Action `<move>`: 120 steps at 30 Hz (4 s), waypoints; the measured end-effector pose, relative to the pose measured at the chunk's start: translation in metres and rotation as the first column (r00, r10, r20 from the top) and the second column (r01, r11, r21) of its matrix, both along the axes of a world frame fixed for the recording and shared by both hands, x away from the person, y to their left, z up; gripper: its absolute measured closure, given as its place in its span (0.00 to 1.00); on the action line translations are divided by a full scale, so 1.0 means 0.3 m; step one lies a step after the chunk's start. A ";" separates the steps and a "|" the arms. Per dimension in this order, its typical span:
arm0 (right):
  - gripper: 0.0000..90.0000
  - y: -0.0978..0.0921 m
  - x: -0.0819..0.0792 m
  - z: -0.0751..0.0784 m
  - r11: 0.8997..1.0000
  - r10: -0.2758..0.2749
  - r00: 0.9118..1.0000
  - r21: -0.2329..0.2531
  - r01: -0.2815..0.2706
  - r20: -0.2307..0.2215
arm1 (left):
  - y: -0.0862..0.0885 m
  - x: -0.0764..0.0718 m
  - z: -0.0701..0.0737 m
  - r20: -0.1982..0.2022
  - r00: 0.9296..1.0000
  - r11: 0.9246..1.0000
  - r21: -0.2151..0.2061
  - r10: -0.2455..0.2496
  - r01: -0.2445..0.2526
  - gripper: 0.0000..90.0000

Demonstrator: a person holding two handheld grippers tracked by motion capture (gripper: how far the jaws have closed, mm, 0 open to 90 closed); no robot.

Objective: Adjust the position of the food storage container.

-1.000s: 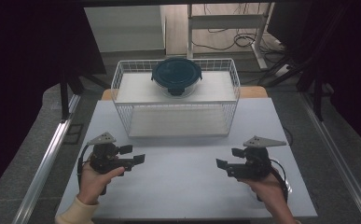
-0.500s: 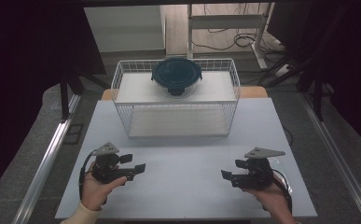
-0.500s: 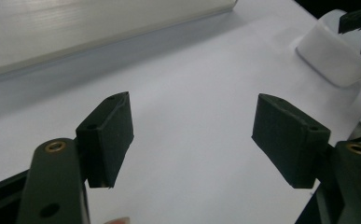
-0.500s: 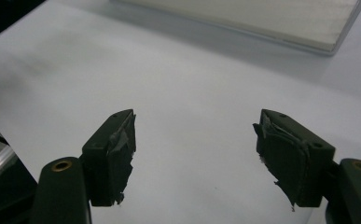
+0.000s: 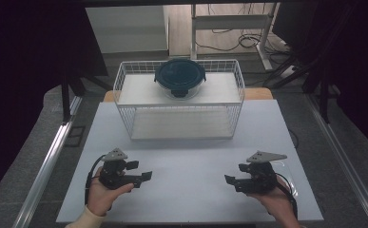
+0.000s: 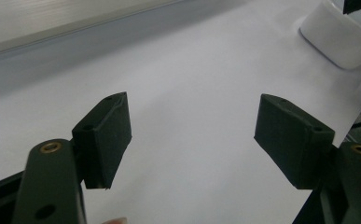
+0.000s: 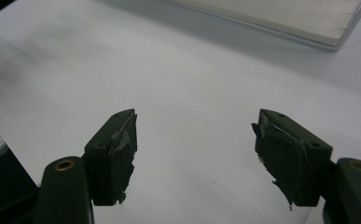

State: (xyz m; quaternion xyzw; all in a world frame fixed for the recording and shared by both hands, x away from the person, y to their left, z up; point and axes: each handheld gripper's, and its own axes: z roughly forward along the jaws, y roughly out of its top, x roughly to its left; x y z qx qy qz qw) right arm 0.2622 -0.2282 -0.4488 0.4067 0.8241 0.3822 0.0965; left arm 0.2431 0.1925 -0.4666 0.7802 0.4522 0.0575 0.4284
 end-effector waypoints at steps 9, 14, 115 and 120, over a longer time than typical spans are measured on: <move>0.42 -0.029 -0.024 0.025 1.000 -0.019 1.000 0.001 0.019 0.008 | -0.003 -0.015 0.017 0.011 1.000 1.000 -0.013 -0.005 0.005 0.29; 0.46 -0.073 -0.042 0.042 0.998 -0.057 0.998 -0.016 0.057 0.036 | -0.009 -0.019 0.015 0.006 1.000 1.000 -0.015 -0.010 0.010 0.29; 0.99 -0.119 0.014 -0.088 0.969 -0.154 0.977 -0.215 0.120 -0.148 | 0.013 0.010 -0.044 -0.071 0.997 1.000 -0.003 -0.008 0.008 0.28; 0.99 -0.072 0.028 -0.091 0.973 -0.121 0.981 -0.214 0.087 -0.152 | 0.020 0.014 -0.044 -0.073 0.997 1.000 -0.010 0.001 -0.001 0.28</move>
